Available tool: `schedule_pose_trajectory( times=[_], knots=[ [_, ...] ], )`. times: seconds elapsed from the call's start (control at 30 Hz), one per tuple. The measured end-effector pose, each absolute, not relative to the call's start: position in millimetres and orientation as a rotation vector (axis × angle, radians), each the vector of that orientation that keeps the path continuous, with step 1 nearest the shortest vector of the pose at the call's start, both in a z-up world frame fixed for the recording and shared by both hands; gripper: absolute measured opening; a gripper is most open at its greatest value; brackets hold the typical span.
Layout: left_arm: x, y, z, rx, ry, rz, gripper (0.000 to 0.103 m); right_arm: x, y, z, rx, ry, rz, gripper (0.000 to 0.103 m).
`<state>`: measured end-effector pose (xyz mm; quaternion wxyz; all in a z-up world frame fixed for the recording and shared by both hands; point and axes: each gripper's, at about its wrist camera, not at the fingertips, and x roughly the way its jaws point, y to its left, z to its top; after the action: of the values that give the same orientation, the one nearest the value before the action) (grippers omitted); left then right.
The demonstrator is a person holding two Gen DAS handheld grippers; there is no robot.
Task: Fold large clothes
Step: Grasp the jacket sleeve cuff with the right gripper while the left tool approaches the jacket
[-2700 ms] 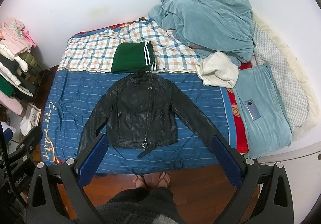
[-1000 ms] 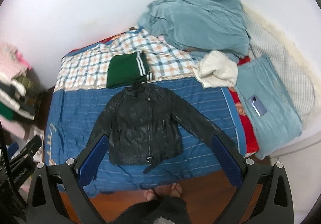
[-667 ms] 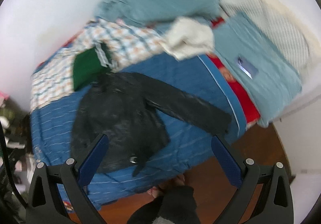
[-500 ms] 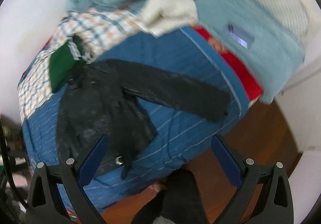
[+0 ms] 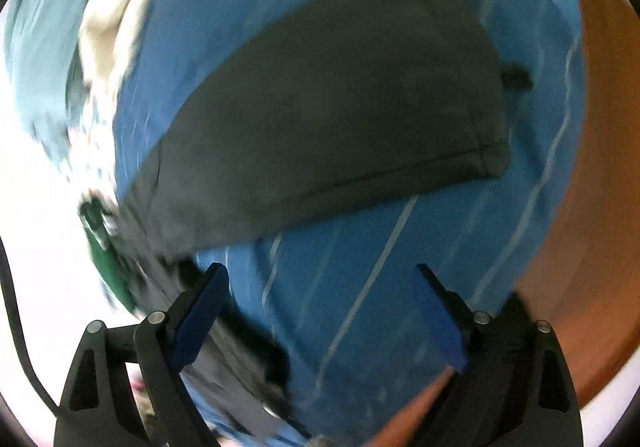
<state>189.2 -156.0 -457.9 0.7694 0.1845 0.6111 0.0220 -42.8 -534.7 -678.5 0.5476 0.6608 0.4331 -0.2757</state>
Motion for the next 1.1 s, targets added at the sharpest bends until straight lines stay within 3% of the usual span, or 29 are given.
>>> schedule_pose_trajectory(
  times=[0.27, 0.47, 0.63, 1.0, 1.03, 1.07, 1.1],
  knots=[
    [204.0, -188.2, -492.9, 0.416, 1.327, 0.036, 0.103, -60.1, -570.8, -721.9, 1.747, 0.73, -0.746, 0.089],
    [204.6, -206.3, -494.6, 0.43, 1.31, 0.009, 0.103, -35.1, -592.7, -678.9, 1.565, 0.607, -0.738, 0.079],
    [202.1, -214.4, -505.0, 0.437, 1.339, -0.001, 0.103, -38.2, -598.2, -692.4, 1.6, 0.62, -0.715, 0.07],
    [215.7, -221.2, -527.9, 0.427, 1.344, 0.048, 0.103, -40.3, -607.4, -712.4, 1.632, 0.556, -0.734, 0.07],
    [217.5, -221.8, -526.8, 0.424, 1.34, 0.054, 0.103, -39.9, -607.5, -708.4, 1.614, 0.556, -0.737, 0.057],
    [219.2, -222.4, -525.2, 0.419, 1.337, 0.058, 0.103, -41.0, -607.1, -704.5, 1.597, 0.561, -0.745, 0.035],
    [220.5, -221.9, -523.7, 0.415, 1.334, 0.059, 0.103, -42.3, -608.7, -700.8, 1.588, 0.55, -0.731, 0.024]
  ],
)
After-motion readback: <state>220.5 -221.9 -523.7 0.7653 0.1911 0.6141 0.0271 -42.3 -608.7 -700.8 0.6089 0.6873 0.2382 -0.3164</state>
